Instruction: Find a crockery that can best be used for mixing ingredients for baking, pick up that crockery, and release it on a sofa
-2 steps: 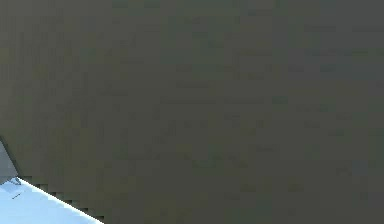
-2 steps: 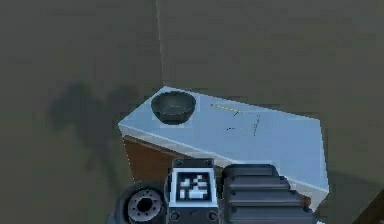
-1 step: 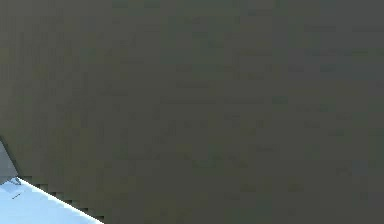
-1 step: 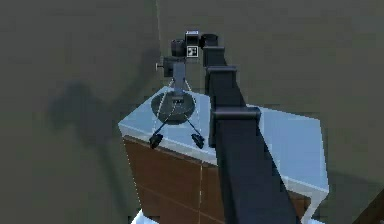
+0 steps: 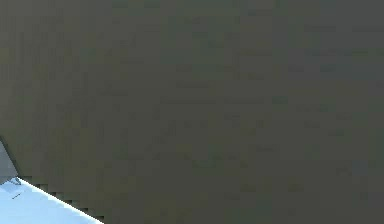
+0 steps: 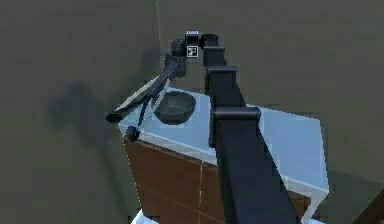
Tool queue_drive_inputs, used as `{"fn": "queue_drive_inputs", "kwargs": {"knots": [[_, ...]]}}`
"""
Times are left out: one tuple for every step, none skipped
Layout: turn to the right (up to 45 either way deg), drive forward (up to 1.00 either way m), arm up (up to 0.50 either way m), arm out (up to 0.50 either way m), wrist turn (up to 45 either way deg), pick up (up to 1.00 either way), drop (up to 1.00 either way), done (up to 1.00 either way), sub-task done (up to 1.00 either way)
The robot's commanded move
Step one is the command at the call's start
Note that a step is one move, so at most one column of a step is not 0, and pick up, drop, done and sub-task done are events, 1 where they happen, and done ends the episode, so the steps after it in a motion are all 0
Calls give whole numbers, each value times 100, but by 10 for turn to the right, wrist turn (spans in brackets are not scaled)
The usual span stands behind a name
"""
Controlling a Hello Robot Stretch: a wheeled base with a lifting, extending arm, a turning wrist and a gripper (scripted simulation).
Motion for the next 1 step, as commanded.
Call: {"fn": "queue_drive_inputs", "kwargs": {"knots": [[0,0,0,0,450,0,0,0,0]]}}
